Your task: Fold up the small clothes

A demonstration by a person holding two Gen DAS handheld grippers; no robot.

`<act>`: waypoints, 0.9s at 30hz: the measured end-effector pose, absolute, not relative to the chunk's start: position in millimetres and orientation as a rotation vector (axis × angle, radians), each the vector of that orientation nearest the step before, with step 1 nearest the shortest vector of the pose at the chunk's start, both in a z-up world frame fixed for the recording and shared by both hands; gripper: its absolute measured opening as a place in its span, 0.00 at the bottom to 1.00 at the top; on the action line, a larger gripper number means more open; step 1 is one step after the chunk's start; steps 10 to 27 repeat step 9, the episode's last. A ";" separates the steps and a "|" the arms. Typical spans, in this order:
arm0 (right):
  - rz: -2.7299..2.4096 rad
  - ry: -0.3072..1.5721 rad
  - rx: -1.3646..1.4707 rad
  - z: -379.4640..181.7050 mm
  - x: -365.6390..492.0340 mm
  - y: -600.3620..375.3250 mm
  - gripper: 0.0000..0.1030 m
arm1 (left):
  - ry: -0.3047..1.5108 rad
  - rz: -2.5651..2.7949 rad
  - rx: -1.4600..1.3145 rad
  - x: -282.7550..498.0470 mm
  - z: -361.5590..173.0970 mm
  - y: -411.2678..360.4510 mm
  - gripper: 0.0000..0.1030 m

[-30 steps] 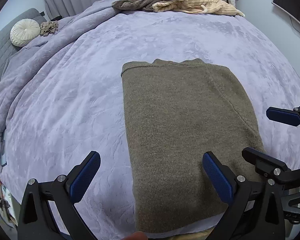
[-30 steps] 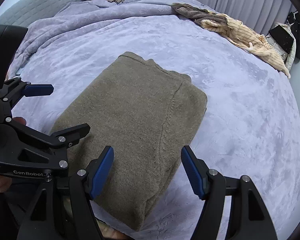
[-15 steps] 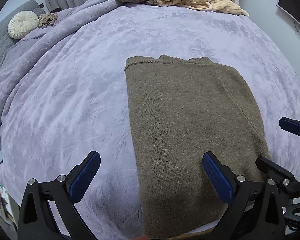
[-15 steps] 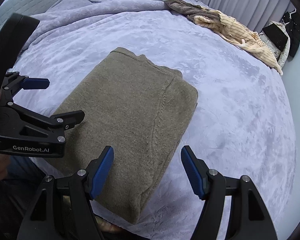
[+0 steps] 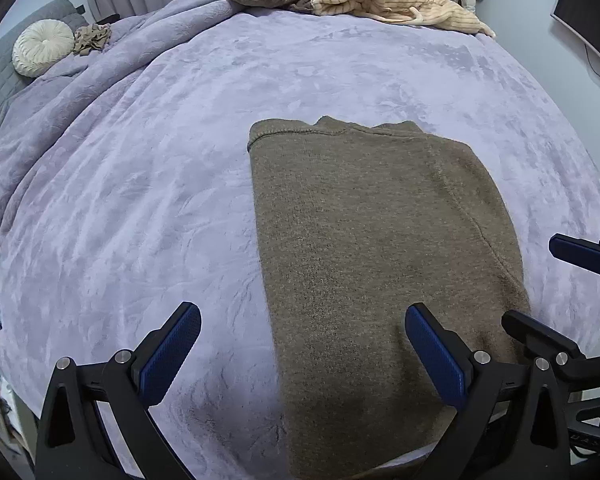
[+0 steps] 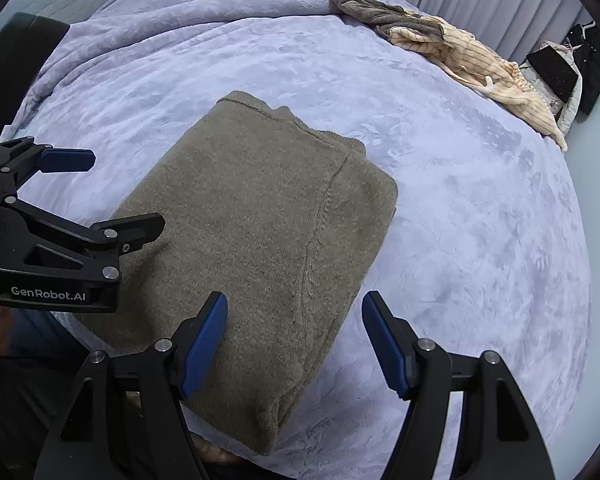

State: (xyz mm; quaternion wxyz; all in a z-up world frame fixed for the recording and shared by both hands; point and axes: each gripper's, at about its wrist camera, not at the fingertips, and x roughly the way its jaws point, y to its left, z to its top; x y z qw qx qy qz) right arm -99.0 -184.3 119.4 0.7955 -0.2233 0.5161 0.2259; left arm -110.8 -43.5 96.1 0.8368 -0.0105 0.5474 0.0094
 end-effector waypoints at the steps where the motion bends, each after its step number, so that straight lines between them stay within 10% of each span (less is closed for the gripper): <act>1: 0.487 1.107 -0.480 119.8 -99.2 -184.1 0.71 | 1.161 0.019 -0.026 -110.6 95.9 -43.4 0.99; 27: 0.491 1.101 -0.482 120.6 -99.8 -183.7 0.71 | 1.163 0.022 -0.026 -111.2 94.7 -42.9 0.99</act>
